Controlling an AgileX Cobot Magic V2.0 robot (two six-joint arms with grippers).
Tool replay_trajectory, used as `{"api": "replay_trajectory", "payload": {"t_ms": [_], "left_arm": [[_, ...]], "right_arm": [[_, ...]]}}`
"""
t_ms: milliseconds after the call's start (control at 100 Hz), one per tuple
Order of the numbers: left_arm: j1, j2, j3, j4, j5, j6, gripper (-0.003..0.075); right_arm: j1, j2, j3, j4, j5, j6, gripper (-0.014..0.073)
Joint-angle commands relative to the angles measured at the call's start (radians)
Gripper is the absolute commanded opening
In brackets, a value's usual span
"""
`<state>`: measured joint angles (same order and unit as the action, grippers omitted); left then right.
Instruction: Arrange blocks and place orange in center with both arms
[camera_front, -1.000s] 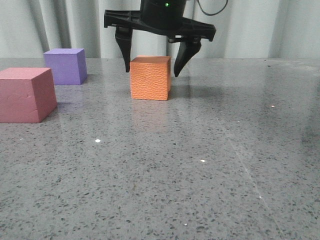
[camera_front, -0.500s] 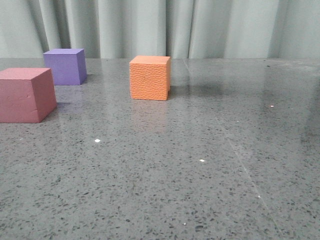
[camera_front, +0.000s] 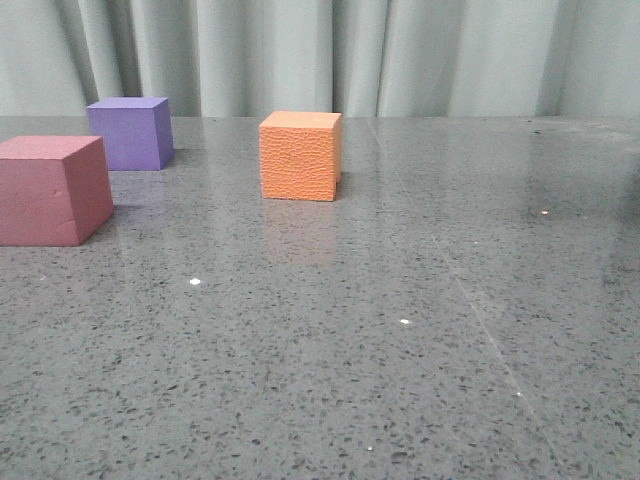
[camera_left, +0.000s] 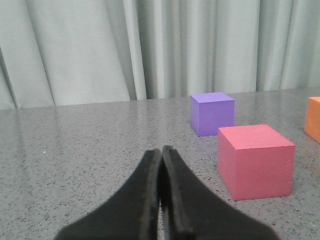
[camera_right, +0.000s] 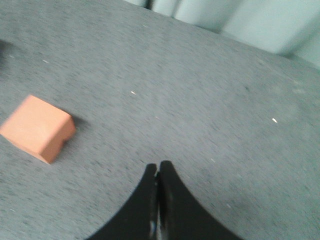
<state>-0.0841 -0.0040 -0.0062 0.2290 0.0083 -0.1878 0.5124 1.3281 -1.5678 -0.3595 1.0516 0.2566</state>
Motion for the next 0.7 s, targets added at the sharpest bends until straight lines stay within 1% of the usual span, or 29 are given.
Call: {"api": "replay_trajectory", "payload": {"t_ms": [0,170,280,360,550,690], "left_arm": [[0.003,-0.033,0.056,-0.009,-0.077,-0.002,-0.0019],[0.003,-0.033,0.056,-0.009,-0.077,-0.002,-0.0019],[0.003,-0.033,0.056,-0.009,-0.077,-0.002,-0.0019],[0.003,-0.033,0.056,-0.009,-0.077,-0.002,-0.0019],[0.003,-0.033,0.056,-0.009,-0.077,-0.002,-0.0019],[0.003,-0.033,0.056,-0.009,-0.077,-0.002,-0.0019]], "right_arm": [[-0.05,-0.137,0.125,-0.037,-0.121,-0.008,-0.0063],[-0.139,-0.351,0.457,-0.035,-0.28,0.017,-0.0063],[-0.159,-0.493,0.648,-0.035,-0.383,0.025,-0.0063],[-0.159,-0.578,0.757,-0.035,-0.42,0.025,-0.0063],[-0.159,-0.729,0.894,-0.035,-0.384,0.025,-0.0063],[-0.159,-0.762,0.92,-0.035,-0.347,0.025,-0.0067]]}}
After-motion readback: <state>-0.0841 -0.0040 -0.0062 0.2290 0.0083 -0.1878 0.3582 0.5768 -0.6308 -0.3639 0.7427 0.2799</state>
